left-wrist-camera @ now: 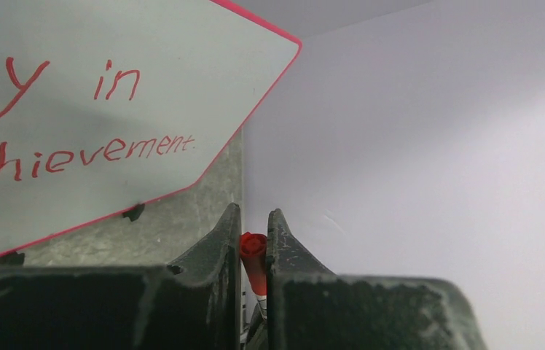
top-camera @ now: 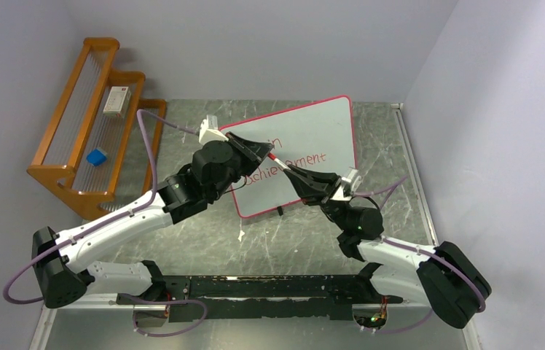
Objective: Write a sentence on the whiteboard
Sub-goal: Close the whiteboard marker at the center of the board.
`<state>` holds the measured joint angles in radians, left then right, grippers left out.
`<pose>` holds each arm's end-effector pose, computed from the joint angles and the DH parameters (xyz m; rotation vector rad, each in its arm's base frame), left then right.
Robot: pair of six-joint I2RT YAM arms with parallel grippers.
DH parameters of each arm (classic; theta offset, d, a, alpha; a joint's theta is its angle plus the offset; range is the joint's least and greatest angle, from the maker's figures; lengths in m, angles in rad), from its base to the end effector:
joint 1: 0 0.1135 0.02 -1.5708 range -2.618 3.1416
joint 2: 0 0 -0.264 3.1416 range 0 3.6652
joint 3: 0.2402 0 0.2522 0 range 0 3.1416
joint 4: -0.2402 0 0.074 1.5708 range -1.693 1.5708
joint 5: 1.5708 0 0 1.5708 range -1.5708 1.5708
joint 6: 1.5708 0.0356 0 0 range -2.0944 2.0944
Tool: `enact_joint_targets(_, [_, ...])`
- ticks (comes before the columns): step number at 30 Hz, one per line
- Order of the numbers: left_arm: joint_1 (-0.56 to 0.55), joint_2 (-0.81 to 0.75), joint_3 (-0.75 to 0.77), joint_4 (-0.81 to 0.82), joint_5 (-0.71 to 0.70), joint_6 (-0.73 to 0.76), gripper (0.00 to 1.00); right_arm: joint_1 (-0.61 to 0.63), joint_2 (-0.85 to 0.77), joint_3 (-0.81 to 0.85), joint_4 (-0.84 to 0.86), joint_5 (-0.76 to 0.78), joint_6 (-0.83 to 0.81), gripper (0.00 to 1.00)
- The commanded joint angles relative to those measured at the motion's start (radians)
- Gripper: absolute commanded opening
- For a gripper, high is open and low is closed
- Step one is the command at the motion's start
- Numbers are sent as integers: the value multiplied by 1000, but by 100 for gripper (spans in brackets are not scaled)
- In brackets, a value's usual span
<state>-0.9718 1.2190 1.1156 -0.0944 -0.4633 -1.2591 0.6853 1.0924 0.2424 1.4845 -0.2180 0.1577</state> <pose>0.1725 -0.2245 0.3749 -0.6280 1.8063 -1.1871 0.1444 0.1280 0.2679 -0.4537 0.8780 0.8780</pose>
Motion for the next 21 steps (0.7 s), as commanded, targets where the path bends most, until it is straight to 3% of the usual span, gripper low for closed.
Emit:
enact_joint_targets(1, [1,-23,-61,48,70,-52,5,16,14,21,103,18,-18,0])
enact_joint_targets(9, [-3,-3,-118,139,221,-145,5,20,59,44,189,45,15,0])
enact_joint_targets(21, [-92,-7,-156,230,230,-174,5,20,116,98,210,75,49,0])
